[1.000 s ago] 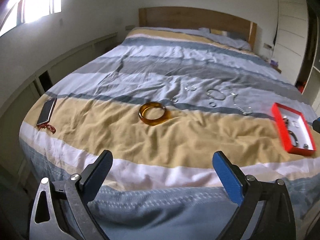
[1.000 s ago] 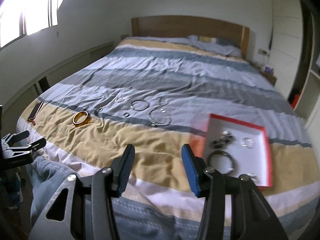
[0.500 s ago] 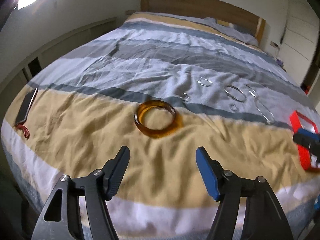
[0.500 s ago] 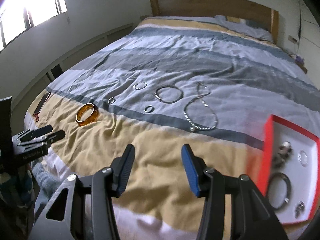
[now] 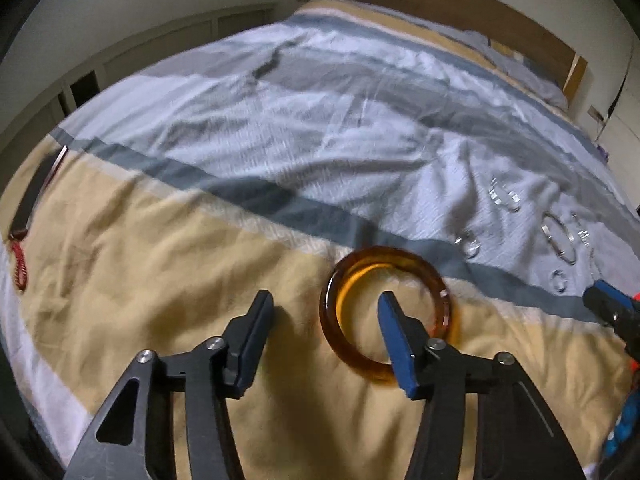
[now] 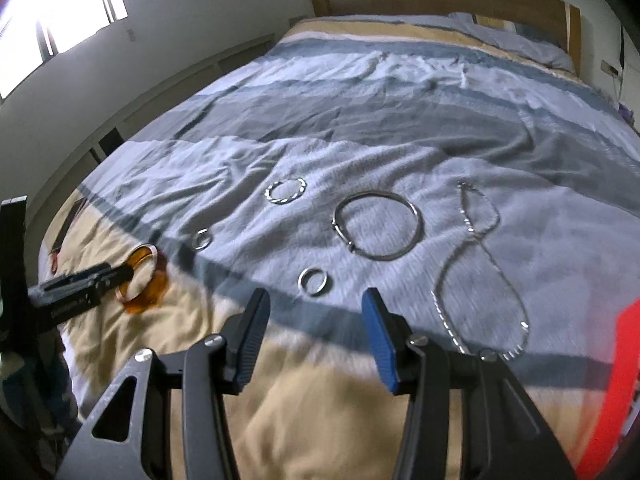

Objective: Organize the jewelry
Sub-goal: 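Grasp the amber bangle with left tool while right tool grasps the small silver ring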

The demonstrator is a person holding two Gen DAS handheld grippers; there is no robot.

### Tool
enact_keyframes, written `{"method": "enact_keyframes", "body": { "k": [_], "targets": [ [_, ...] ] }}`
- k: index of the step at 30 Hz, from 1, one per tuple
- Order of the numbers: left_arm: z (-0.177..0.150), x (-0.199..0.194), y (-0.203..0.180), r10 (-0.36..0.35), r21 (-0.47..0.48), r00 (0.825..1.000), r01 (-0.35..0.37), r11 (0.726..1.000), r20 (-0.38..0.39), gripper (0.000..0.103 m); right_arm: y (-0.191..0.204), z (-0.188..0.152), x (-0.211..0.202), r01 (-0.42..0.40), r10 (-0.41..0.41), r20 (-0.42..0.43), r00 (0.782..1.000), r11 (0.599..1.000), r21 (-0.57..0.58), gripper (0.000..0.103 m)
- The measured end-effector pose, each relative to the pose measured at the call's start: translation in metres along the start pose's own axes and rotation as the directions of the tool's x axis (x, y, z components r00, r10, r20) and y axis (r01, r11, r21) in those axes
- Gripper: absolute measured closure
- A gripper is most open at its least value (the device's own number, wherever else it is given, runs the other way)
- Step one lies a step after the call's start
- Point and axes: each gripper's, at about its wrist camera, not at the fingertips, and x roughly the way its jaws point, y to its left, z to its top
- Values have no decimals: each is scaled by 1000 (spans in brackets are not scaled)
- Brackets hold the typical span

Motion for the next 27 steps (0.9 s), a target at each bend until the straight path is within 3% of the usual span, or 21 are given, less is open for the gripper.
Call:
{"method": "enact_keyframes", "body": {
  "k": [6,11,12,14,16,20,27],
  "targets": [
    [-4,15,-2,21,4,1000,-21,1000,-9,52,-1,4,33,7,-8,-42,999,1000,-21,59],
    [-5,19,-6,52,28,999,-52,998,2,54,4,-1,42,27,-30,-47,998,998,-55,84],
    [-6,18,-7,57,34,998,-57,998,6,56,4,-2,42,25,-27,-47,999,998,-59,84],
    [-5,17,-9,56,45,998,-57,997,12,77,5,-5,39,14,-17,-46,999,998,-66,84],
    [-4,13,-11,48,50,999,-49,998,22,92,7,-5,36,6,-9,-44,999,998,-67,84],
    [-7,0,-5,11,6,1000,-11,1000,23,93,13,-12,17,-19,18,-26,1000,998,-59,84],
    [-18,-33,-6,-10,16,999,9,1000,37,93,25,-31,-35,-44,45,12,999,998,-48,84]
  ]
}}
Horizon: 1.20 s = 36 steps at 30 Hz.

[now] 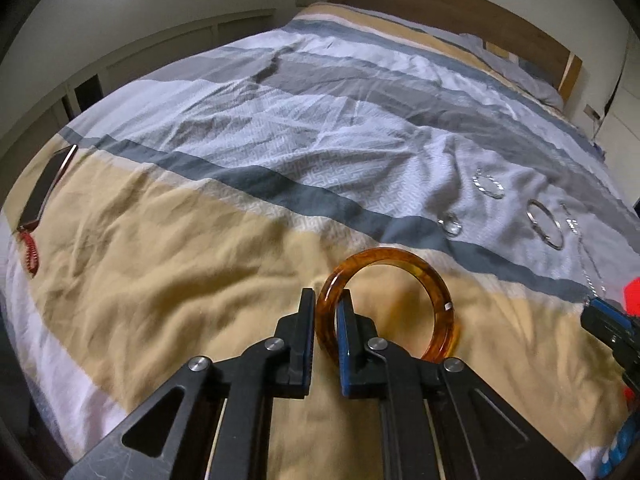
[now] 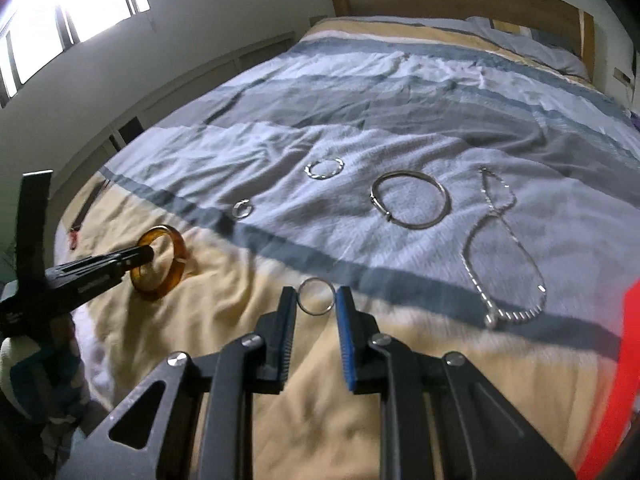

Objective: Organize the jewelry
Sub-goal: 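Grasp the amber bangle with left tool while right tool grasps the small silver ring, then carry bangle and ring into the red box and open both tools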

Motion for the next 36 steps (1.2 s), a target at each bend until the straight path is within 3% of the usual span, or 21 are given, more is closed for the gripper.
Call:
{"method": "enact_keyframes", "body": {
  "k": [10,22,36],
  "targets": [
    [-26,-65,-12,-23,58,999,21,998,41,93,13,-39,-87,53,-54,46,998,998,20,84],
    [-53,-134,-49,-67,156,992,49,986,108,93,-9,-92,-184,129,-144,136,980,985,113,84],
    [-76,-178,-144,-178,315,977,134,939,114,93,-56,-146,-276,188,-254,257,933,948,256,84]
  ]
}}
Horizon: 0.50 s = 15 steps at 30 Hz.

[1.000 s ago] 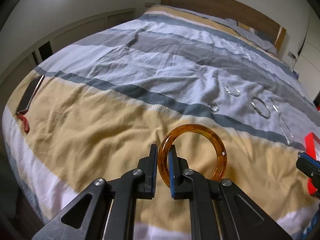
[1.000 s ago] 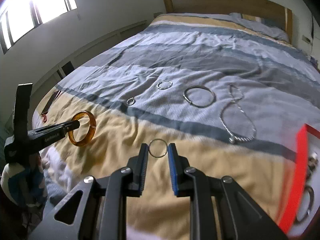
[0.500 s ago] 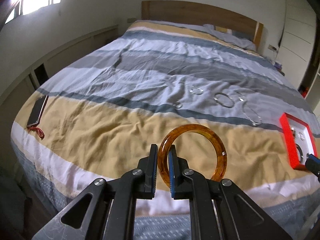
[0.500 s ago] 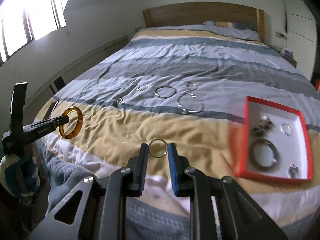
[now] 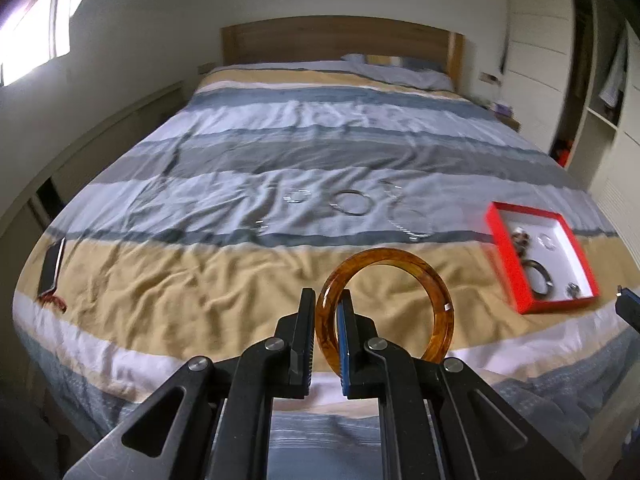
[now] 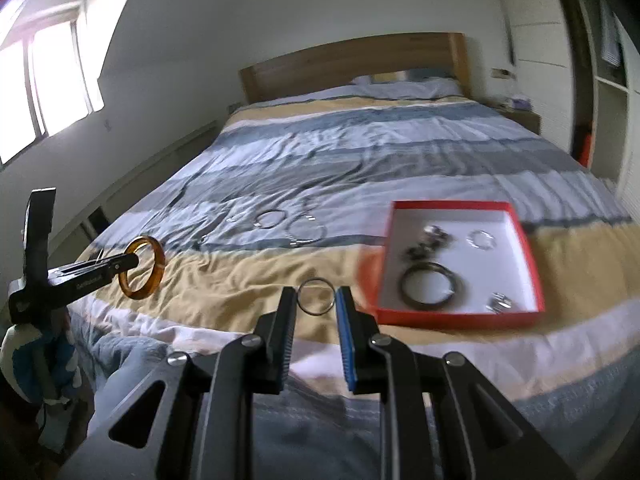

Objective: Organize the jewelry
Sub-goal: 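Carry bangle and ring into the red box and open both tools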

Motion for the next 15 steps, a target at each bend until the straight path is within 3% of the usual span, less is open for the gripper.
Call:
{"method": "enact_keyframes", "body": {
  "k": [8,15],
  "targets": [
    [9,9,-66,-59,108,998,62,992,-31,93,-69,-12,-17,78,-80,21,997,992,98,84],
    [27,42,-142,-149,219,986,162,962,-76,93,-126,-5,3,148,-146,-20,989,981,127,84]
  ]
}}
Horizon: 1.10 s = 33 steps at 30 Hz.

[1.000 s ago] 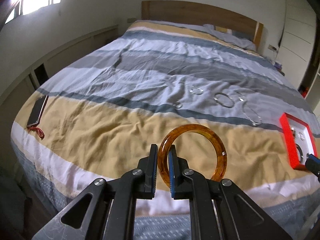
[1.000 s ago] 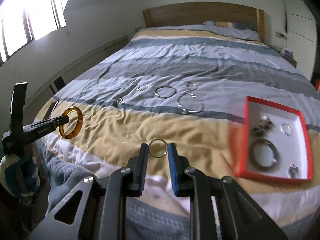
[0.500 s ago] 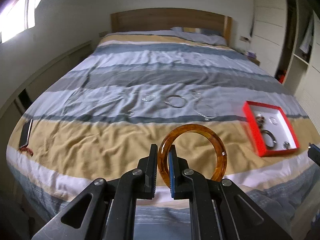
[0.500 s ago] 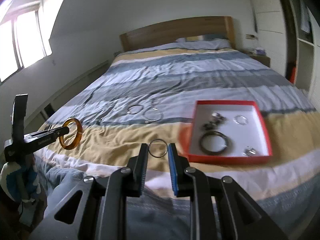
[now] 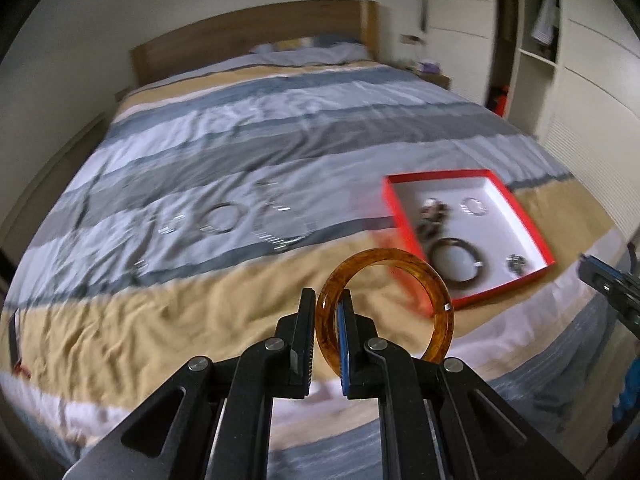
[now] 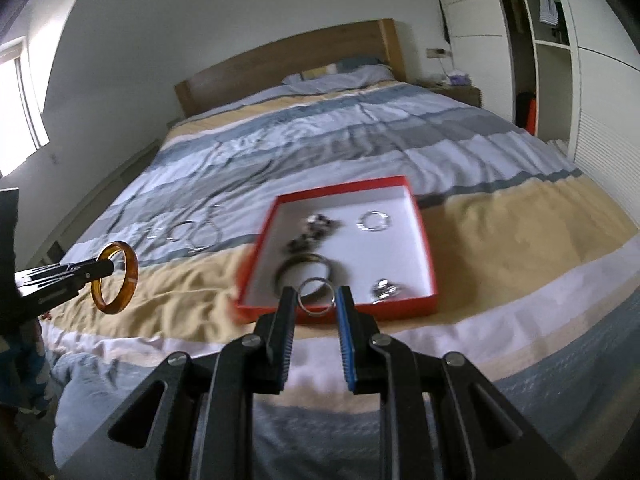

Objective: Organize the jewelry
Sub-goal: 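Carry bangle and ring into the red box and open both tools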

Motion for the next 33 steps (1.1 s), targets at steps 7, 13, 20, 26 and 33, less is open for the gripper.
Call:
{"method": "enact_keyframes", "body": {
  "k": [7,13,20,26,33],
  "targets": [
    [32,59,-68,-83,96,996,87,992,-42,93,-31,24,42,21,-22,-52,998,1000,-19,84],
    [45,113,-102,-112,129,989,124,984,-99,93,-42,39,95,26,-35,-133,991,997,-70,84],
    [57,166,-112,-94,127,986,112,986,-140,93,-49,41,147,53,-77,-212,974,992,-116,84],
    [60,188,-105,-76,106,986,93,990,-150,93,-46,36,167,72,-110,-241,964,984,-163,84],
    [61,192,-107,-49,114,988,66,991,-144,91,-35,33,172,91,-164,-267,950,959,-267,83]
  ]
}}
